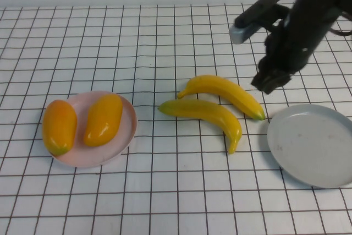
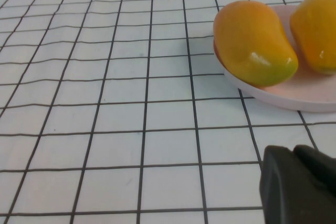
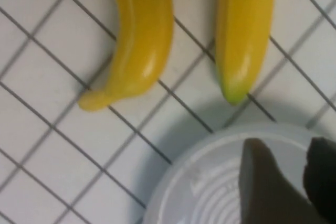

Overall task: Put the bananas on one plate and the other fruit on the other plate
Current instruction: Put another type of fruit in the right plate

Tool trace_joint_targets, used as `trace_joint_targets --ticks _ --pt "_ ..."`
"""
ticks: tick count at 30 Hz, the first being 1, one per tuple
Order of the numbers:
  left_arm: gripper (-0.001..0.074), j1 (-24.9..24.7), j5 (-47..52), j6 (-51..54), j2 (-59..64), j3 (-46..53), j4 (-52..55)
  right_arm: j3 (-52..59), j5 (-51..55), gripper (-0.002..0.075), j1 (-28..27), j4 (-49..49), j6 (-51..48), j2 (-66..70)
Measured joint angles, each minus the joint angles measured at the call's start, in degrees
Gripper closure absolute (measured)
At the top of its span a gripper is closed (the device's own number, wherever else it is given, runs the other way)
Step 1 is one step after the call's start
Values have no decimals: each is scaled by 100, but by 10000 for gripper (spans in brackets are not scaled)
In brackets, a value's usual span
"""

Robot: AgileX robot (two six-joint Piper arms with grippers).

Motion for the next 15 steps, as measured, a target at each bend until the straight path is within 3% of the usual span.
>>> trace_joint_targets --ticks 4,6,15 --pt "738 0 0 0 0 0 0 -699 0 321 300 477 -401 758" --pt "738 0 0 0 0 0 0 -883 0 253 495 509 -529 1065" --pt "738 0 0 0 0 0 0 -1066 -151 238 775 317 -588 1869"
